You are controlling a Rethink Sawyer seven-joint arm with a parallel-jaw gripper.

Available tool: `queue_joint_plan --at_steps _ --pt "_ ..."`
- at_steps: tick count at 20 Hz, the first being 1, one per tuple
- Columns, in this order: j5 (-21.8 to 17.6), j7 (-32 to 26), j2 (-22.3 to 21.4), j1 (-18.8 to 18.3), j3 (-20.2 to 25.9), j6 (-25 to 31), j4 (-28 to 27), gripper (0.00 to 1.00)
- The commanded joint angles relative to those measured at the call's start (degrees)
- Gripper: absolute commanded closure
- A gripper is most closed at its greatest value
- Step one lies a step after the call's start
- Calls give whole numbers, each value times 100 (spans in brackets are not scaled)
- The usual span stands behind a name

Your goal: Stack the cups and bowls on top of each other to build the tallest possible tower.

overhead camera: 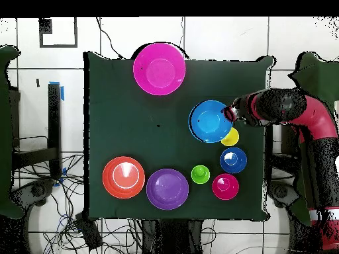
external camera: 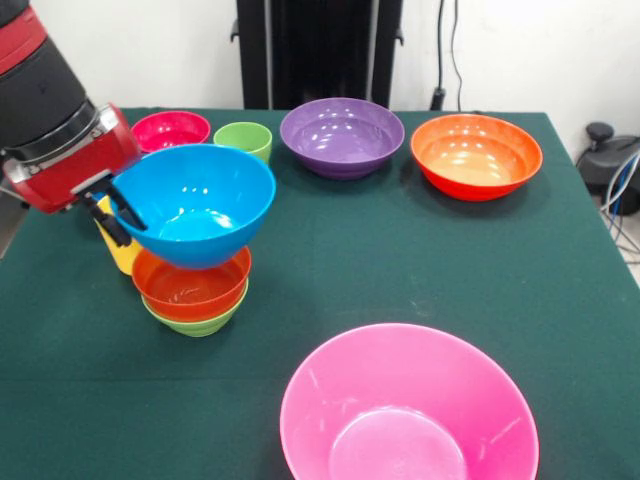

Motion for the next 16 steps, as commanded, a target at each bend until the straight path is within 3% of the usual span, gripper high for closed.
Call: queue_joint_plan --at_steps 1,10,16 --pt "-193 -2356 458 359 -150 514 -818 100" --pt "-108 -2693 609 564 -178 889 -1460 100" --pt "-62 -2659 560 545 -228 781 -1314 100"
